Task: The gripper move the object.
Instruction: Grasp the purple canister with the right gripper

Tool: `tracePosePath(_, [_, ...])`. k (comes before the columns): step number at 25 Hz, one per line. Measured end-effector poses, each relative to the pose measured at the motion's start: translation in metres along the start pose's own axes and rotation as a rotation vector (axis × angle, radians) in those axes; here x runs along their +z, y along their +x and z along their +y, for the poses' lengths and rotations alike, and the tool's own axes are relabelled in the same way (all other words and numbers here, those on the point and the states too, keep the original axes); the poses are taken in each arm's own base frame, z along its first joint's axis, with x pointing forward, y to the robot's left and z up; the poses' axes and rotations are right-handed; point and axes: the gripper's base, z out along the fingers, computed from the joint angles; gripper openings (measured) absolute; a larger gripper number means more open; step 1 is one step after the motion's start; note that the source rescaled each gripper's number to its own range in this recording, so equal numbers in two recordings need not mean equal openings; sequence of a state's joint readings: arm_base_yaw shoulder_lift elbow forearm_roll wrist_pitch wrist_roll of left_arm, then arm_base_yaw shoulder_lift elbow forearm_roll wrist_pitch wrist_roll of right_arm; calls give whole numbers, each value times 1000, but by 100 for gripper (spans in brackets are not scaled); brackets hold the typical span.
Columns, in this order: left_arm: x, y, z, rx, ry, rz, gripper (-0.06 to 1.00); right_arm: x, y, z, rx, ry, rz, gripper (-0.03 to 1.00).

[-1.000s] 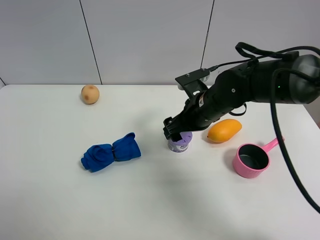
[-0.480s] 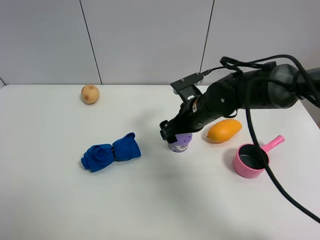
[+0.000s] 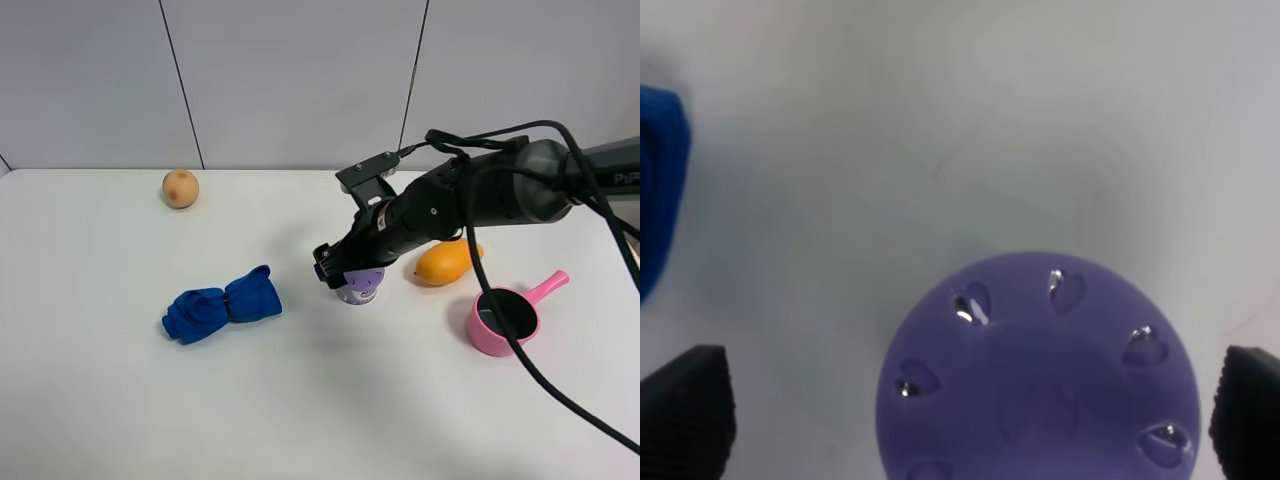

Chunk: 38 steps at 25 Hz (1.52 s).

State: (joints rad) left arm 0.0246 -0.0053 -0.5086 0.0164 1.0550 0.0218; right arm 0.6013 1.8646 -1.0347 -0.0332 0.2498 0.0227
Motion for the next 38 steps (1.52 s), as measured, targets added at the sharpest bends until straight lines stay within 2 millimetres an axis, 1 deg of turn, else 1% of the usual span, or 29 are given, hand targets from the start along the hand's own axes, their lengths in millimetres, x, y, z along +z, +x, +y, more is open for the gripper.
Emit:
tracePosePath(5, [0, 0, 0, -1, 0, 0, 100, 13, 5, 0, -13, 2, 13, 83])
tracePosePath(10, [0, 0, 0, -1, 0, 0, 100, 16, 5, -4, -8, 9, 5, 83])
tracePosePath(13, [0, 0, 0, -1, 0, 0, 100, 21, 8, -10, 5, 16, 28, 83])
tracePosePath(21, [0, 0, 0, 0, 0, 0, 100, 21, 9, -17, 21, 27, 31, 83])
tracePosePath(24, [0, 0, 0, 0, 0, 0, 100, 21, 9, -17, 21, 27, 31, 78])
tracePosePath(28, [0, 0, 0, -1, 0, 0, 100, 23, 10, -17, 33, 24, 37, 76])
tracePosePath(31, [0, 0, 0, -1, 0, 0, 100, 33, 16, -17, 41, 22, 66, 74])
tracePosePath(33, [0, 0, 0, -1, 0, 0, 100, 37, 20, -16, 43, 21, 86, 71])
tracePosePath(35, [0, 0, 0, -1, 0, 0, 100, 37, 20, -16, 43, 21, 90, 63])
tracePosePath(37, [0, 0, 0, -1, 0, 0, 100, 37, 20, -16, 43, 21, 90, 51])
tracePosePath(38, [0, 0, 0, -1, 0, 0, 100, 37, 20, -16, 43, 21, 90, 42])
